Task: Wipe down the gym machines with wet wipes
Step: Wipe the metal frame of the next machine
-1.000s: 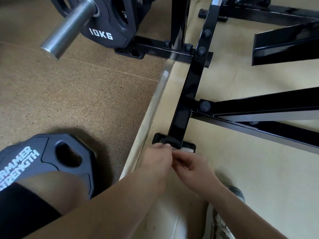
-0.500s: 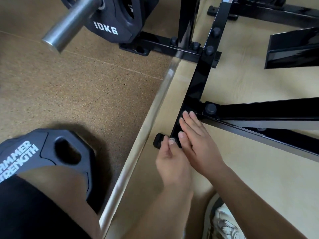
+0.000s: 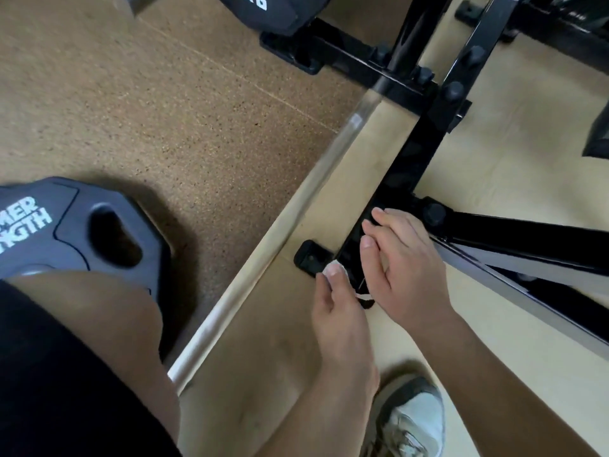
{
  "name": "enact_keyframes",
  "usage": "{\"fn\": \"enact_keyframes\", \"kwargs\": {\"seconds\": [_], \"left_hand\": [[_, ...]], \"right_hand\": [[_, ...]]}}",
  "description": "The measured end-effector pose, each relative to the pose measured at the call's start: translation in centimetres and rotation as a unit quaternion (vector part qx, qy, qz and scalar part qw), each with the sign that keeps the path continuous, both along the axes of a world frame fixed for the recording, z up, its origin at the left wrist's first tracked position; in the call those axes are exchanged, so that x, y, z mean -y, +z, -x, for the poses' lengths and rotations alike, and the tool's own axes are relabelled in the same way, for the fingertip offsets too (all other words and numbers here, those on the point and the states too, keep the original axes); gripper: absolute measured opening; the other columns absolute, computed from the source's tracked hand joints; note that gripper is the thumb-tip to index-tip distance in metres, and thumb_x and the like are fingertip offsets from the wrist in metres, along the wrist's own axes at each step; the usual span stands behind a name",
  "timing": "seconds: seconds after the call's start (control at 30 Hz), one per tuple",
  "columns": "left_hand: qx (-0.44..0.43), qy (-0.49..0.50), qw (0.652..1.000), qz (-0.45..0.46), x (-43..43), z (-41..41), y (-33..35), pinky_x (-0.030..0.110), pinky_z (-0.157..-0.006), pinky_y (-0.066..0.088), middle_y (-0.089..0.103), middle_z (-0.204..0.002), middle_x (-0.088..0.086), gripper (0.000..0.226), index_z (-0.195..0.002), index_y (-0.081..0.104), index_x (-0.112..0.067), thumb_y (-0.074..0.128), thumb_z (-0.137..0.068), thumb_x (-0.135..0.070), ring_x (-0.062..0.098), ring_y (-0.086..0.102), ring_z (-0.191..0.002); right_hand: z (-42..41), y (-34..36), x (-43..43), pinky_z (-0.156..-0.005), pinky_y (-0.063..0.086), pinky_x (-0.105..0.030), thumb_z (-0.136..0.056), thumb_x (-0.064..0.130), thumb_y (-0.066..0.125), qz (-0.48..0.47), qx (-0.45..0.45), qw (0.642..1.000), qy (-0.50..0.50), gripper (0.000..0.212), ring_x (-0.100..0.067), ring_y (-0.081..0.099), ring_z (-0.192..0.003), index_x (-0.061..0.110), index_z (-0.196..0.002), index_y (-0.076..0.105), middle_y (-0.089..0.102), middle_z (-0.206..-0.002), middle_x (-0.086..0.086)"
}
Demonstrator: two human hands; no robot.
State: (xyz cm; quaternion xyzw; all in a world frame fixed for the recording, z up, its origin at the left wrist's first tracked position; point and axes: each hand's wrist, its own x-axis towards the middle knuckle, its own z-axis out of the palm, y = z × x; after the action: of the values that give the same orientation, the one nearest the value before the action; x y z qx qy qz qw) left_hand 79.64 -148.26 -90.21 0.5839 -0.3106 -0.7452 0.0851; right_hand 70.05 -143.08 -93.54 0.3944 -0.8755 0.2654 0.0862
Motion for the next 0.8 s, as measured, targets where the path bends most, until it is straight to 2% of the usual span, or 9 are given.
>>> {"fn": "enact_keyframes", "kwargs": {"seconds": [0.07,0.23,0.33,0.5,0.57,0.63,0.67,0.73,0.8], "left_hand": [[-0.007,-0.040,0.999,-0.014,-0.2,0.3,-0.2,0.026,-0.113,0.032,0.045,-0.154,-0.015,0.059,-0.160,0.031,-0.034,0.036,-0.105,-0.057,-0.001,0.043,-0.130],[0.016,-0.105,0.994,-0.026,-0.7,1.2,-1.3,0.040,-0.127,0.015,0.007,-0.171,-0.012,0.086,-0.159,-0.007,-0.047,0.016,-0.087,-0.087,0.013,0.018,-0.155],[-0.002,-0.075,0.996,-0.043,-0.3,1.0,-4.1,0.049,-0.127,0.015,0.009,-0.170,-0.016,0.116,-0.159,0.006,-0.052,0.015,-0.058,-0.108,0.014,0.018,-0.156],[0.005,-0.061,0.993,-0.098,-1.3,1.0,-6.9,0.047,-0.125,0.022,0.028,-0.167,-0.008,0.119,-0.159,0.025,-0.042,0.025,-0.060,-0.109,0.014,0.033,-0.150],[0.008,-0.093,0.994,-0.059,-1.4,1.2,-2.0,0.029,-0.125,0.017,0.023,-0.168,-0.007,0.102,-0.163,0.015,-0.032,0.018,-0.080,-0.092,0.012,0.026,-0.152],[-0.031,-0.093,0.995,-0.015,-2.4,0.7,0.4,-0.008,-0.100,0.014,0.018,-0.167,-0.008,0.074,-0.164,0.011,-0.023,0.019,-0.101,-0.062,0.005,0.021,-0.151],[-0.046,-0.097,0.994,-0.013,-2.8,0.4,1.1,-0.015,-0.086,0.014,0.016,-0.168,-0.009,0.065,-0.164,0.009,-0.021,0.020,-0.107,-0.050,0.001,0.020,-0.150],[-0.036,-0.103,0.993,-0.038,-2.5,0.8,-1.5,-0.007,-0.096,0.021,0.018,-0.167,-0.011,0.066,-0.164,0.012,-0.026,0.024,-0.107,-0.056,0.003,0.024,-0.150],[-0.038,-0.083,0.993,-0.078,-0.6,0.9,-3.5,0.025,-0.120,0.025,0.026,-0.167,-0.011,0.095,-0.160,0.020,-0.041,0.032,-0.082,-0.094,0.009,0.033,-0.148]], "right_hand": [[0.4,-0.1,0.3,-0.114,0.042,-0.042,-0.105,0.019,0.051,-0.002,-0.020,1.000,0.003,0.032,-0.032,0.061,-0.120,-0.003,-0.112,0.074,0.069,-0.117,-0.015],[0.7,-0.8,0.1,-0.114,0.041,-0.047,-0.103,0.011,0.052,0.014,-0.012,1.000,0.013,0.027,-0.033,0.064,-0.116,-0.002,-0.110,0.074,0.070,-0.116,-0.014],[0.6,-1.0,0.2,-0.113,0.041,-0.048,-0.102,0.009,0.051,0.015,-0.018,1.000,0.015,0.027,-0.034,0.064,-0.116,-0.004,-0.111,0.073,0.070,-0.116,-0.015],[0.6,-1.3,0.2,-0.114,0.040,-0.047,-0.100,0.009,0.052,0.012,-0.025,0.999,0.016,0.026,-0.035,0.062,-0.116,-0.004,-0.111,0.072,0.069,-0.115,-0.016],[0.4,-1.4,0.4,-0.115,0.039,-0.047,-0.100,0.010,0.052,0.010,-0.020,1.000,0.002,0.026,-0.034,0.060,-0.117,-0.003,-0.110,0.072,0.069,-0.116,-0.015],[0.2,-1.5,0.5,-0.116,0.038,-0.046,-0.100,0.014,0.050,0.015,-0.008,1.000,-0.009,0.029,-0.034,0.059,-0.118,-0.002,-0.110,0.072,0.069,-0.117,-0.015],[0.2,-1.6,0.5,-0.116,0.038,-0.045,-0.100,0.015,0.049,0.019,-0.002,1.000,-0.011,0.030,-0.034,0.059,-0.119,-0.001,-0.110,0.072,0.069,-0.118,-0.014],[0.4,-1.4,0.2,-0.116,0.038,-0.044,-0.100,0.015,0.047,0.021,0.009,1.000,-0.003,0.031,-0.034,0.059,-0.120,-0.001,-0.111,0.072,0.069,-0.119,-0.013],[0.7,-1.1,-0.1,-0.114,0.039,-0.043,-0.101,0.013,0.047,0.016,0.013,1.000,0.011,0.031,-0.035,0.061,-0.120,-0.001,-0.112,0.072,0.069,-0.120,-0.013]]}}
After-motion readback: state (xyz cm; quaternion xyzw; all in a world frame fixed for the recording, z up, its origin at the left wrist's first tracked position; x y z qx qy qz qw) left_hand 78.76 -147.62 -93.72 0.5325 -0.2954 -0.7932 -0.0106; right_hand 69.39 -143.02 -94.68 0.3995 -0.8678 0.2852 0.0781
